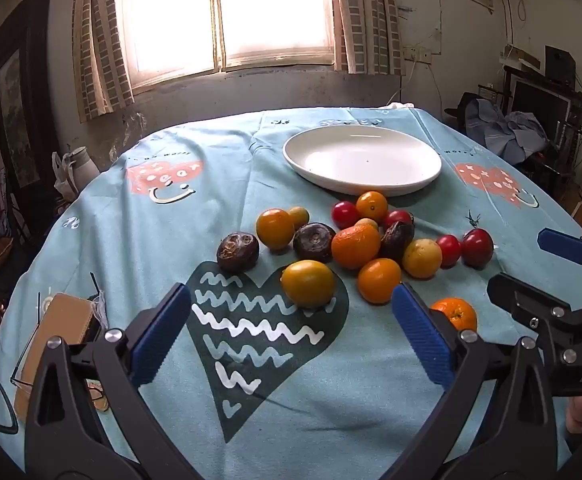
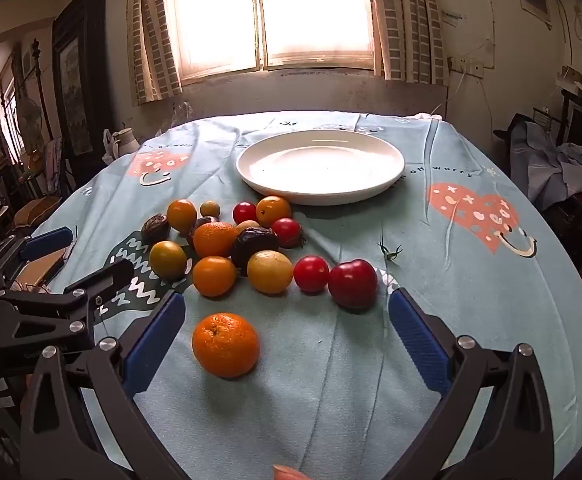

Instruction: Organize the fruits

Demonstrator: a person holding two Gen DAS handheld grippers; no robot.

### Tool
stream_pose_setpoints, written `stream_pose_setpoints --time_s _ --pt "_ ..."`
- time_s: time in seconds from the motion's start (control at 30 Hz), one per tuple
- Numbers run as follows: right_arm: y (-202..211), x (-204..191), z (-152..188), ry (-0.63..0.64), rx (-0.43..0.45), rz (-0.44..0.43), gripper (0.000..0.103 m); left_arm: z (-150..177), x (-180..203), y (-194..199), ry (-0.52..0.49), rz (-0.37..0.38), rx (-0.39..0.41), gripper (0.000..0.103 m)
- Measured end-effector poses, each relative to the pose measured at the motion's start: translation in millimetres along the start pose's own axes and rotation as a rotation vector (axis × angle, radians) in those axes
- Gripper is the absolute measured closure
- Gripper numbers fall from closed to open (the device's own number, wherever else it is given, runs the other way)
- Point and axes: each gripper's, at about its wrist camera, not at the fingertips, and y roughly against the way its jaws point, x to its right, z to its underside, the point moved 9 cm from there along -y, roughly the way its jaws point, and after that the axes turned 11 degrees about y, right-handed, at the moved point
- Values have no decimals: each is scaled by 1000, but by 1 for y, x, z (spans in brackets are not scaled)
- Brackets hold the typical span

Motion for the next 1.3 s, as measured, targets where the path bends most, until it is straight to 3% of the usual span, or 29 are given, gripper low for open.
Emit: stream_pose_setpoints --time_s 1.3 --pt "0 -1 1 -2 -5 -6 1 3 -7 -6 9 -29 -20 2"
